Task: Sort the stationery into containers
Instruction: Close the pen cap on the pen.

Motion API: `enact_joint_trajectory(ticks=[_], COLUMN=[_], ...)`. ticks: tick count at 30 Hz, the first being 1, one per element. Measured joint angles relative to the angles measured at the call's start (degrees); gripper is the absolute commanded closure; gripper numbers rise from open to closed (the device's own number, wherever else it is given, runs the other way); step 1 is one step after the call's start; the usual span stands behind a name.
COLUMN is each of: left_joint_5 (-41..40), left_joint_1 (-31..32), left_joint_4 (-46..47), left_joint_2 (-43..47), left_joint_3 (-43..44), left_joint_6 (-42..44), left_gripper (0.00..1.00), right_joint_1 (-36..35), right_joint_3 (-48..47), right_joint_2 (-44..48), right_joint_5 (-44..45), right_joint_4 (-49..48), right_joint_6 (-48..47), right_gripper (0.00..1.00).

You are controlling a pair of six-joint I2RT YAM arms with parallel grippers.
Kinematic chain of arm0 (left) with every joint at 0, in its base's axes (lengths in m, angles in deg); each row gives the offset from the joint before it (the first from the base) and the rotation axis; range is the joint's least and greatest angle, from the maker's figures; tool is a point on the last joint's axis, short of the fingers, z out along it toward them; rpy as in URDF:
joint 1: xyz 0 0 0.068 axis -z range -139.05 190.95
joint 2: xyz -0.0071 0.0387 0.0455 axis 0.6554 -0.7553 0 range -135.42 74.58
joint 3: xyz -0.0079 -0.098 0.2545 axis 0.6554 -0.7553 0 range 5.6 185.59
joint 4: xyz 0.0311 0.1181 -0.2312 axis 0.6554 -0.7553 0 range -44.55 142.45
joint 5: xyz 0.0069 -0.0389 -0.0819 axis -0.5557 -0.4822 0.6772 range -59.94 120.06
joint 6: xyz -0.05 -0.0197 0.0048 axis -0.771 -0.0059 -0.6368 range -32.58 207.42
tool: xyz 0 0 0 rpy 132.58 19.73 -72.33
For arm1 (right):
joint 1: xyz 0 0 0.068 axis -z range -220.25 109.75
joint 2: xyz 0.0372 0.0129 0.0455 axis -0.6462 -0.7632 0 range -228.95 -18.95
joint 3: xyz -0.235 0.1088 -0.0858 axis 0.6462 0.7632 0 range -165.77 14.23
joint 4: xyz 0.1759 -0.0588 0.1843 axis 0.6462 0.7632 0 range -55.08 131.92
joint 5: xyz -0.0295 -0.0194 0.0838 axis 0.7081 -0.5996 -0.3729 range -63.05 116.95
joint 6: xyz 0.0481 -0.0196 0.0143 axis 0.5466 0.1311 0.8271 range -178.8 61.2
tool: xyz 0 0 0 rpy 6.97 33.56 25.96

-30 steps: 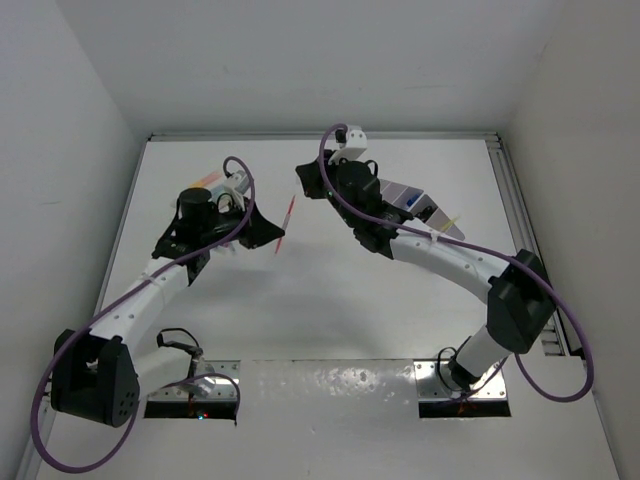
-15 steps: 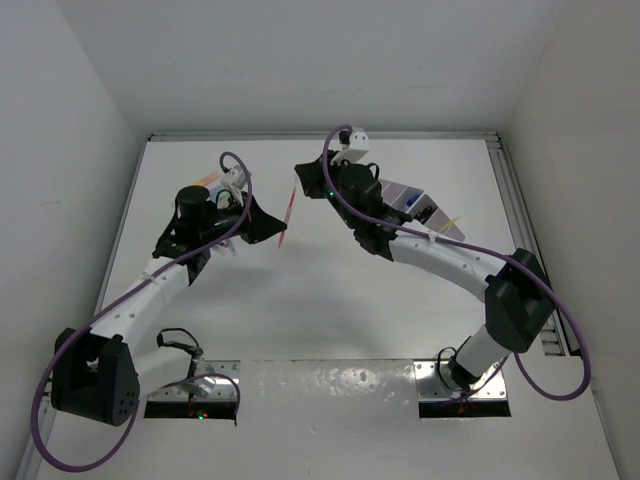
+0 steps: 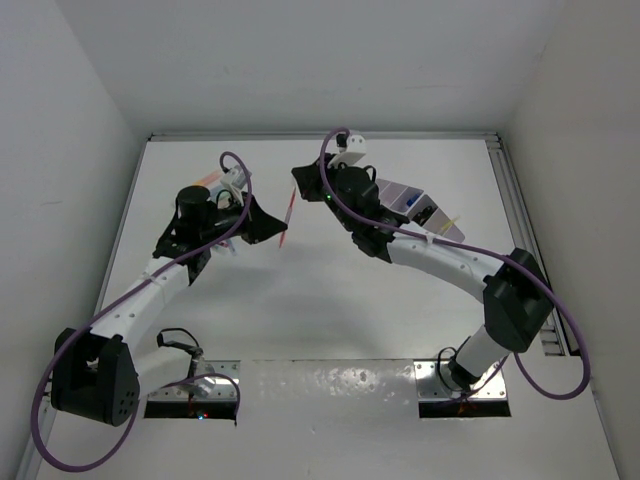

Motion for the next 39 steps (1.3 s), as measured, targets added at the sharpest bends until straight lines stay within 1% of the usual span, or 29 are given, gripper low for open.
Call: enact_joint_trajectory(ticks=[10,25,39], left_joint_5=[-0.2,-0.2,-0.6], left_joint_1=[0.0,0.0,0.0], left_joint_4=[-0.5,-3.1,-3.9], left_joint_2=[0.0,0.0,0.0], left_joint_3=[0.0,0.5,0.7], left_joint_6=[0.1,2.7,2.9], left_gripper=[1.00,1.00,1.00], right_joint_1=[-0.1,-0.1,-0.9], right_joint_3=[0.8,1.0,2.3], right_joint_2=[0.0,0.0,0.1], right_joint_5=[0.4,2.3,1.8], right_joint_4=[-0.2,-0.2,-0.8], right_joint_6=[-0.9,-3.4,-0.1], right_gripper=[1.00,1.00,1.00])
